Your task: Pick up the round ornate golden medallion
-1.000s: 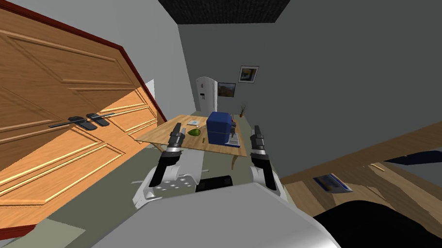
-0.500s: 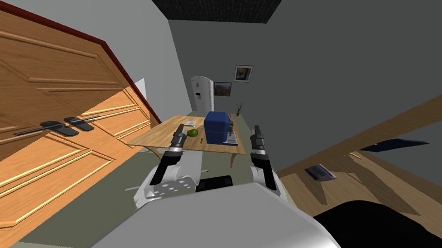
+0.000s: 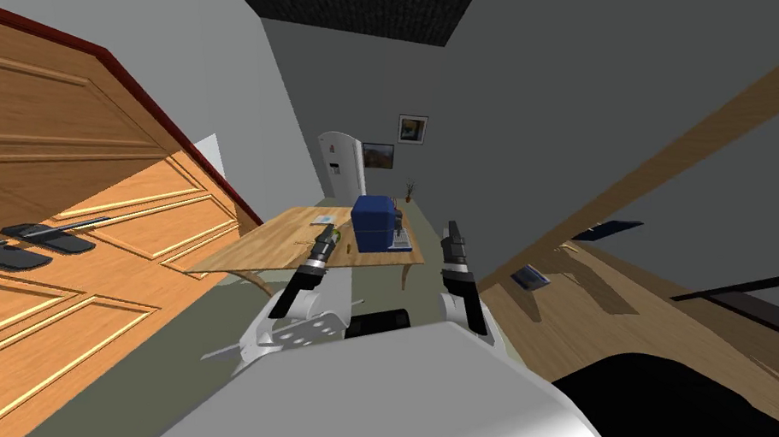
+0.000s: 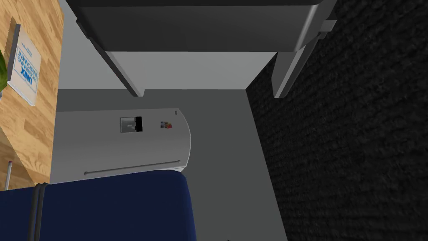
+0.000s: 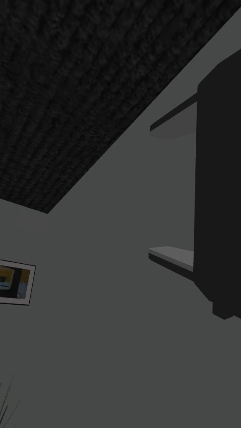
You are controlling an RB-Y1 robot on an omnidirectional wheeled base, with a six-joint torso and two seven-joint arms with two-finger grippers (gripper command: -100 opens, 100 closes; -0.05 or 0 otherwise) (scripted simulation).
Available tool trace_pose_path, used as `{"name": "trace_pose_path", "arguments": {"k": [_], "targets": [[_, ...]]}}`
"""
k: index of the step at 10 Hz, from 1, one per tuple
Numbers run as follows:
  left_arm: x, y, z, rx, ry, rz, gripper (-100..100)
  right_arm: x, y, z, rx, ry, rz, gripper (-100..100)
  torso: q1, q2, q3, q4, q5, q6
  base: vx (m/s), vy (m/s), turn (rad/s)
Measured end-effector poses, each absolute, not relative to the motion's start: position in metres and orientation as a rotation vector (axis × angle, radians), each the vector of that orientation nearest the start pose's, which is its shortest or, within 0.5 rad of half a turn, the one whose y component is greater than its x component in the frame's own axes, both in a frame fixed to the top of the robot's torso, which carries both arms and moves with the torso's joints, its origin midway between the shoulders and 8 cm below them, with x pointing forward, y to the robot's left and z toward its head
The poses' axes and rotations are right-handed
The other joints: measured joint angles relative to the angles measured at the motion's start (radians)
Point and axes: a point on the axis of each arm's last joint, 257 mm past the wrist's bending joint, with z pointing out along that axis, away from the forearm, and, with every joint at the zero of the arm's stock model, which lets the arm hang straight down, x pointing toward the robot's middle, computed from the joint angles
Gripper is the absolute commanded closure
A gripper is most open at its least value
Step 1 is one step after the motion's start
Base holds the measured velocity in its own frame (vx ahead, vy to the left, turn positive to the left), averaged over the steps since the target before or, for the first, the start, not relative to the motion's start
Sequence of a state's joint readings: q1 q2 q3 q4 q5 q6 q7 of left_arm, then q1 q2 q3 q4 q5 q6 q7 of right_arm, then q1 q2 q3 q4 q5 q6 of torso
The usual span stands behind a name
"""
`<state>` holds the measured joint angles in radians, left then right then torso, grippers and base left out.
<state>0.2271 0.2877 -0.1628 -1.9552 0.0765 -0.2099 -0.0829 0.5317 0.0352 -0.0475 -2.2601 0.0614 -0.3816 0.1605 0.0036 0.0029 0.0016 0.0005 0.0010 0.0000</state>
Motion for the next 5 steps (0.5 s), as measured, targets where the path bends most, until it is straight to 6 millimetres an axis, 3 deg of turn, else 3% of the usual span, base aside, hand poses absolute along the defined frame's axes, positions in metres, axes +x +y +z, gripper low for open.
{"name": "trace_pose_path", "arguments": {"k": [1, 3, 5], "targets": [[0.465, 0.204, -0.121, -0.723, 1.216, -1.295, -100, 0.36, -0.303, -0.019, 0.705, 0.774, 1.015, 0, 0.001, 0.0, 0.0, 0.0, 0.0, 0.0, -0.059, 0.07, -0.345], [0.47, 0.2, -0.143, -0.752, 1.291, -1.284, -100, 0.36, -0.303, -0.019, 0.706, 0.774, 1.015, 0, -0.001, -0.001, -0.001, 0.0, 0.0, -0.001, -0.019, 0.029, -0.148], [0.478, 0.201, -0.171, -0.782, 1.383, -1.26, -100, 0.36, -0.303, -0.019, 0.705, 0.774, 1.015, 0, 0.001, -0.002, -0.001, -0.001, 0.0, 0.0, -0.039, 0.065, -0.348]]}}
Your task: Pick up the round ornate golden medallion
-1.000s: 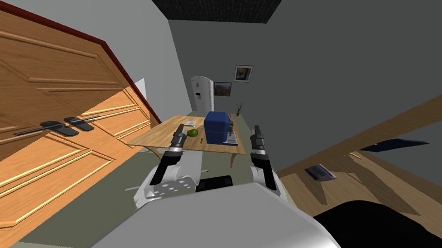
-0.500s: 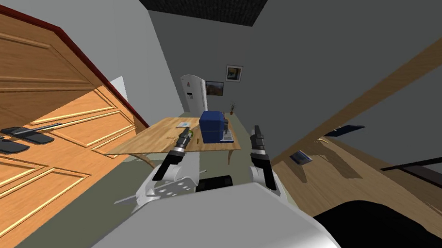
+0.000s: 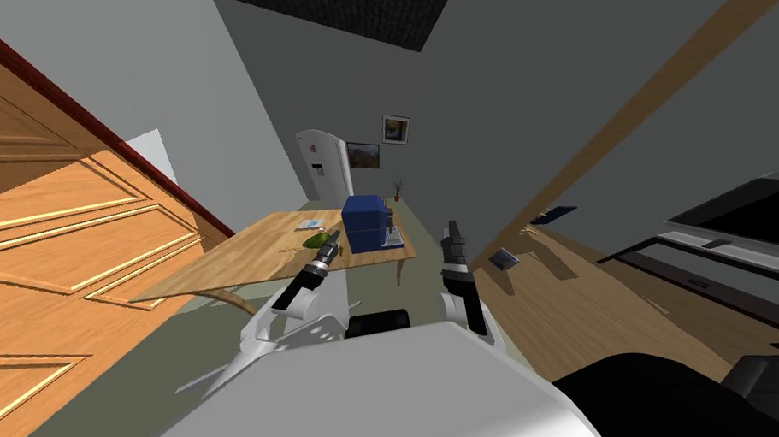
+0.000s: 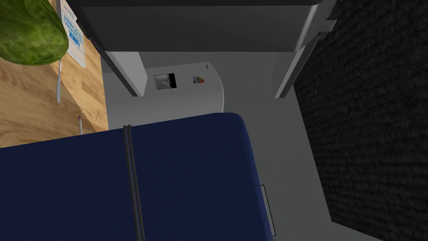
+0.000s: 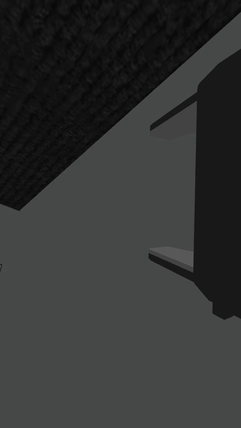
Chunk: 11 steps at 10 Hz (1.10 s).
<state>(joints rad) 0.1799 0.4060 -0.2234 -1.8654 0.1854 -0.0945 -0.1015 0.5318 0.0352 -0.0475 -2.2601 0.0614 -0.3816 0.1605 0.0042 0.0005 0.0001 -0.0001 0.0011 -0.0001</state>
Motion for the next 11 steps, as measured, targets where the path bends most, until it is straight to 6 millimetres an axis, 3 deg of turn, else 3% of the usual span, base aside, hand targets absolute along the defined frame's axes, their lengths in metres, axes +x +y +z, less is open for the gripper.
{"name": "trace_pose_path", "arguments": {"k": [2, 4, 8, 11], "targets": [[0.476, 0.204, -0.208, -0.826, 1.501, -1.221, -100, 0.36, -0.303, -0.019, 0.705, 0.774, 1.015, 0, 0.001, 0.003, 0.002, 0.001, 0.0, 0.0, -0.071, 0.074, -0.414], [0.474, 0.209, -0.24, -0.865, 1.602, -1.173, -100, 0.36, -0.303, -0.019, 0.706, 0.774, 1.015, 0, -0.002, 0.001, 0.001, 0.0, 0.0, -0.001, -0.008, 0.024, -0.142], [0.465, 0.236, -0.304, -0.938, 1.777, -1.06, -100, 0.36, -0.303, -0.019, 0.705, 0.774, 1.015, 0, 0.0, -0.001, -0.001, 0.0, 0.0, 0.0, -0.018, 0.036, -0.237], [0.455, 0.25, -0.33, -0.977, 1.858, -0.994, -100, 0.36, -0.303, -0.019, 0.706, 0.774, 1.015, 0, -0.002, -0.001, -0.001, 0.0, 0.0, -0.001, -0.005, 0.026, -0.195]]}}
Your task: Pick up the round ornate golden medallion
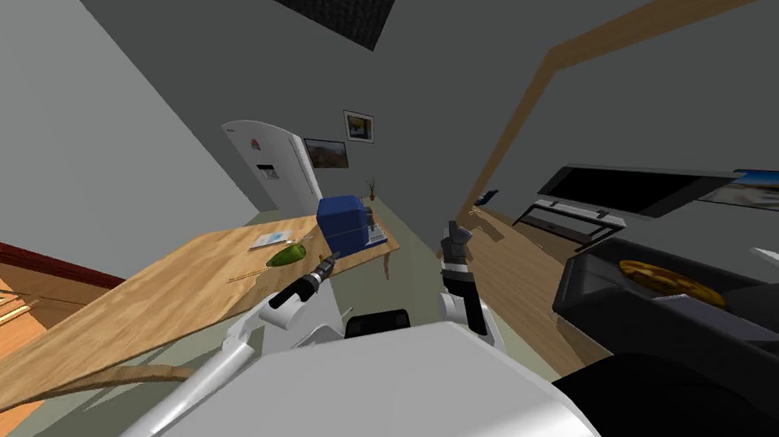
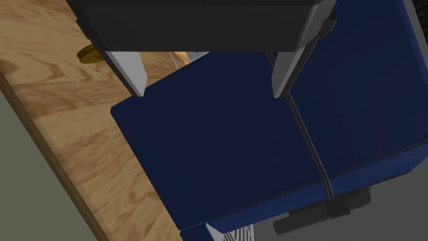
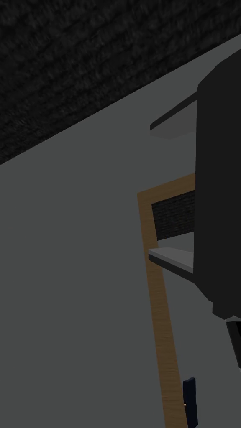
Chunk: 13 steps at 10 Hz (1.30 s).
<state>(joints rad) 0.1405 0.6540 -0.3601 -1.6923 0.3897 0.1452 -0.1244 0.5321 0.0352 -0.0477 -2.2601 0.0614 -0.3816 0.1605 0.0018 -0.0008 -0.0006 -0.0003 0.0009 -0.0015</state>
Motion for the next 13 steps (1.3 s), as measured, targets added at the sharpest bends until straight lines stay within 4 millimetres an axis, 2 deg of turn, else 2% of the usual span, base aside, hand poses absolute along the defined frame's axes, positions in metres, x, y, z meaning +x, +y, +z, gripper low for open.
{"name": "trace_pose_path", "arguments": {"k": [1, 2, 4, 5, 6, 8, 10, 11, 12, 13], "targets": [[0.451, 0.261, -0.342, -0.995, 1.897, -0.956, -100, 0.36, -0.303, -0.019, 0.706, 0.774, 1.015, 0, 0.001, -0.001, 0.0, 0.0, 0.0, 0.001, 0.011, 0.047, -0.458], [0.444, 0.279, -0.362, -1.025, 1.947, -0.901, -100, 0.36, -0.303, -0.019, 0.705, 0.774, 1.015, 0, 0.002, -0.002, -0.001, 0.0, 0.0, 0.001, -0.008, 0.024, -0.151], [0.432, 0.294, -0.381, -1.06, 2.003, -0.833, -100, 0.36, -0.303, -0.019, 0.706, 0.774, 1.015, 0, 0.0, -0.001, -0.001, 0.0, 0.0, 0.0, 0.004, 0.027, -0.301], [0.424, 0.309, -0.399, -1.091, 2.046, -0.776, -100, 0.36, -0.303, -0.019, 0.706, 0.774, 1.015, 0, 0.001, -0.002, -0.001, 0.0, 0.0, 0.001, -0.009, 0.015, -0.128], [0.423, 0.32, -0.405, -1.106, 2.067, -0.741, -100, 0.359, -0.303, -0.019, 0.706, 0.774, 1.015, 0, 0.0, -0.001, -0.001, 0.0, 0.0, 0.0, -0.004, 0.0, -0.188], [0.404, 0.354, -0.425, -1.162, 2.127, -0.63, -100, 0.36, -0.303, -0.019, 0.706, 0.774, 1.015, 0, 0.0, -0.002, -0.001, 0.0, 0.0, 0.0, -0.001, 0.008, -0.234], [0.393, 0.384, -0.436, -1.199, 2.163, -0.54, -100, 0.36, -0.303, -0.019, 0.706, 0.774, 1.015, 0, -0.001, -0.002, -0.001, 0.0, 0.0, 0.0, 0.003, -0.004, -0.288], [0.385, 0.41, -0.441, -1.231, 2.184, -0.47, -100, 0.36, -0.303, -0.019, 0.706, 0.774, 1.015, 0, -0.001, -0.002, -0.001, 0.0, -0.001, 0.0, 0.01, -0.006, -0.335], [0.369, 0.426, -0.447, -1.259, 2.203, -0.398, -100, 0.359, -0.303, -0.019, 0.706, 0.774, 1.015, 0, -0.002, -0.002, -0.001, 0.0, 0.0, 0.0, 0.008, -0.001, -0.069], [0.362, 0.439, -0.453, -1.284, 2.214, -0.356, -100, 0.359, -0.303, -0.019, 0.706, 0.774, 1.015, 0, -0.001, -0.002, -0.001, 0.0, 0.0, -0.001, 0.008, -0.01, -0.16]]}}
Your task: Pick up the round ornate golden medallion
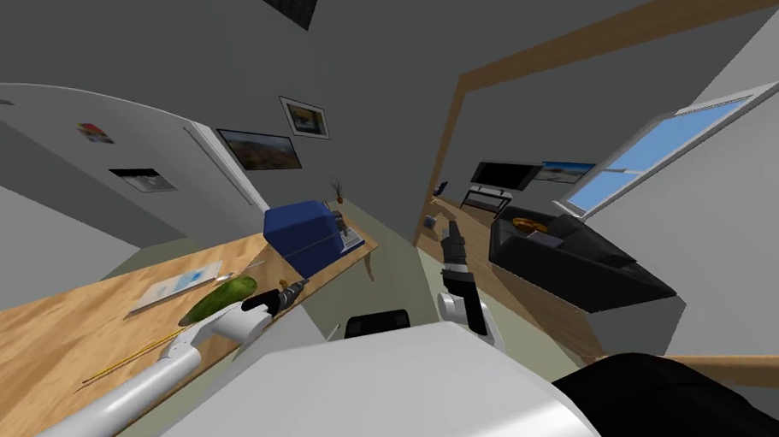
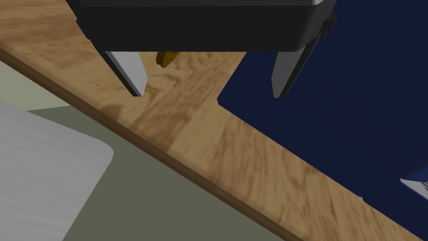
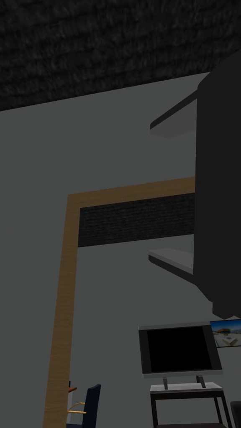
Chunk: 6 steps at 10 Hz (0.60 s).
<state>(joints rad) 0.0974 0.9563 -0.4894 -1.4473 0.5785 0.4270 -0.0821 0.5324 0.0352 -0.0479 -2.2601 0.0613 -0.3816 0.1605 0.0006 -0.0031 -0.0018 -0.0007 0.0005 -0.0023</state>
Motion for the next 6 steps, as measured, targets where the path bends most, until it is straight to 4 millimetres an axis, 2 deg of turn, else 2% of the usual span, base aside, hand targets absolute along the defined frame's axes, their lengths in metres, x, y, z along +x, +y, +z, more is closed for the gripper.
{"name": "trace_pose_path", "arguments": {"k": [1, 2, 4, 6], "targets": [[0.354, 0.458, -0.456, -1.304, 2.222, -0.307, -100, 0.359, -0.303, -0.019, 0.706, 0.774, 1.015, 0, 0.0, 0.0, 0.0, 0.0, 0.0, 0.001, 0.012, -0.01, -0.291], [0.351, 0.474, -0.458, -1.328, 2.228, -0.246, -100, 0.359, -0.303, -0.019, 0.706, 0.774, 1.015, 0, -0.001, -0.001, 0.0, 0.0, 0.0, 0.001, 0.011, -0.003, -0.104], [0.328, 0.506, -0.459, -1.368, 2.235, -0.161, -100, 0.359, -0.303, -0.019, 0.706, 0.774, 1.015, 0, 0.0, 0.0, 0.0, 0.0, 0.0, 0.0, 0.012, -0.006, -0.111], [0.319, 0.531, -0.46, -1.397, 2.232, -0.095, -100, 0.359, -0.303, -0.019, 0.706, 0.774, 1.015, 0, 0.0, 0.0, 0.0, 0.0, 0.0, 0.0, 0.016, -0.01, -0.185]]}}
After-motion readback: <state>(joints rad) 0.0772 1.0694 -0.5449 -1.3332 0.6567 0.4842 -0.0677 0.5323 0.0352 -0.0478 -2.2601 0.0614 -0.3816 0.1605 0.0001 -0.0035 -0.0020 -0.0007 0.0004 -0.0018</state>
